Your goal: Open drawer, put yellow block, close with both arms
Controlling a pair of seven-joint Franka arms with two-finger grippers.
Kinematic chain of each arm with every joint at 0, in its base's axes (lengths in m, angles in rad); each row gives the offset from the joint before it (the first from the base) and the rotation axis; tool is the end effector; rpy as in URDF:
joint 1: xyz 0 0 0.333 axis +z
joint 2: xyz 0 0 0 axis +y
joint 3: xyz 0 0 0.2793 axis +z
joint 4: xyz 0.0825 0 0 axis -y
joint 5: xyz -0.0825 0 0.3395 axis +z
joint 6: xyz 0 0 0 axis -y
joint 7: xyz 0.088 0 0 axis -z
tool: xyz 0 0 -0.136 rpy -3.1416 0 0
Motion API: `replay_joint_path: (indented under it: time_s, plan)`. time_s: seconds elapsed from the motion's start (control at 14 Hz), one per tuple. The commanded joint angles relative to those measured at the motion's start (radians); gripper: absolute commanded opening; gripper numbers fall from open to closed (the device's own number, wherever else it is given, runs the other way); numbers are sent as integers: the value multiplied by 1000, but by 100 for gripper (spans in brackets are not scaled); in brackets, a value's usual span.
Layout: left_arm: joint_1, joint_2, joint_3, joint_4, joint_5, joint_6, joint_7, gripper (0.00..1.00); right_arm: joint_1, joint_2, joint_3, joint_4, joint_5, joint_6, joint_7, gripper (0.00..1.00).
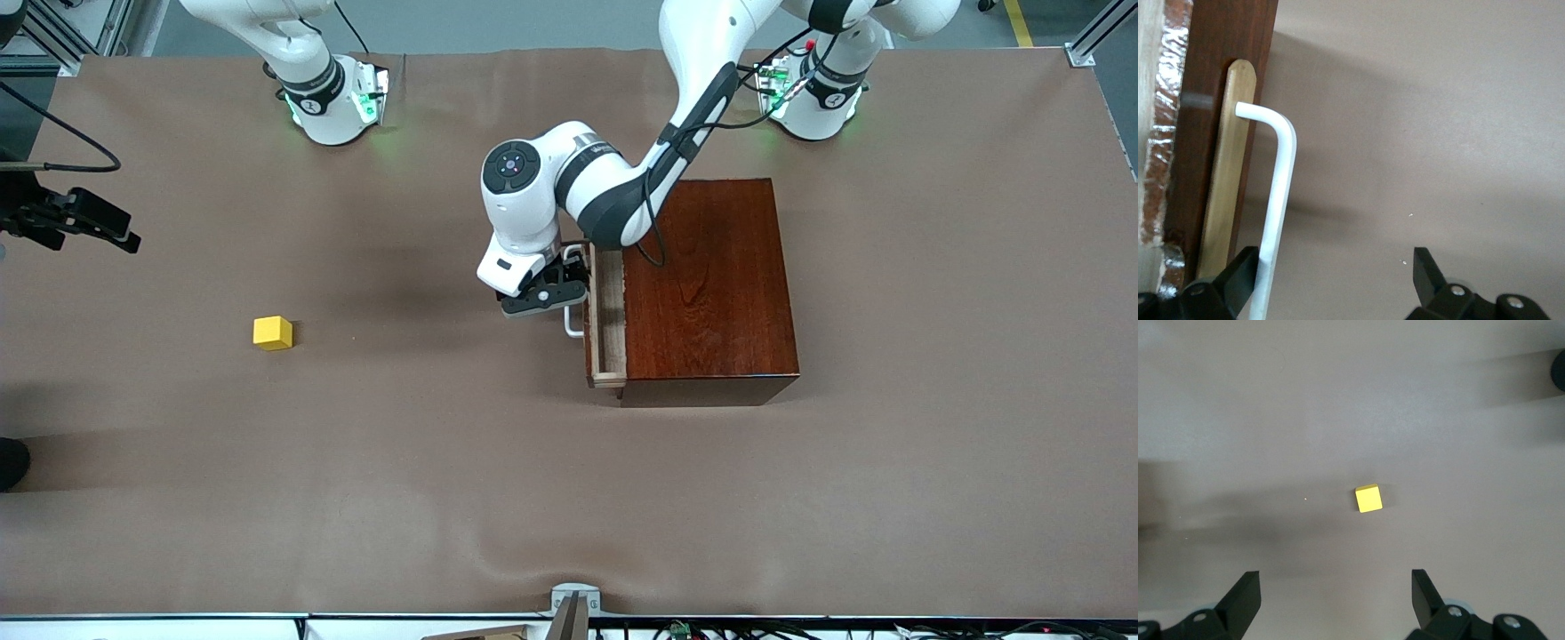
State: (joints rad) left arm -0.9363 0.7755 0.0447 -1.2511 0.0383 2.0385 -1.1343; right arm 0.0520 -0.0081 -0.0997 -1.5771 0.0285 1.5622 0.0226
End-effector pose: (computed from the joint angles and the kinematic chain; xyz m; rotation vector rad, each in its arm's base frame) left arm 0.4278 -0.5354 0.2649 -3.0985 -0.3307 -0.0970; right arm 0.5063 -0.0204 0.5595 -3.1103 0.1091 0.0101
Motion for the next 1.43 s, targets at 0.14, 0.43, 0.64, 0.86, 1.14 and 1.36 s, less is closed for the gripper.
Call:
replay_joint_path:
  time_s: [0.14,0.43,0.64,0.86,1.14,1.36]
  plan:
    - [-30,42,-16,59,-20,216,-22,100,3,-16,2,-9,-10,-4,3,100]
    - [-30,38,-23,59,-20,218,-24,100,3,-16,2,-9,-10,-4,3,100]
    - [-30,36,-25,59,-20,229,-24,100,3,-16,2,-9,-10,-4,3,100]
    - [-30,36,-32,59,-20,259,-25,100,3,-16,2,-9,-10,-4,3,100]
    - [-32,38,-42,56,-20,282,-25,100,3,-16,2,-9,-10,-4,3,100]
    - [-32,36,-40,45,-15,275,-24,100,3,-16,2,-9,-10,-4,3,100]
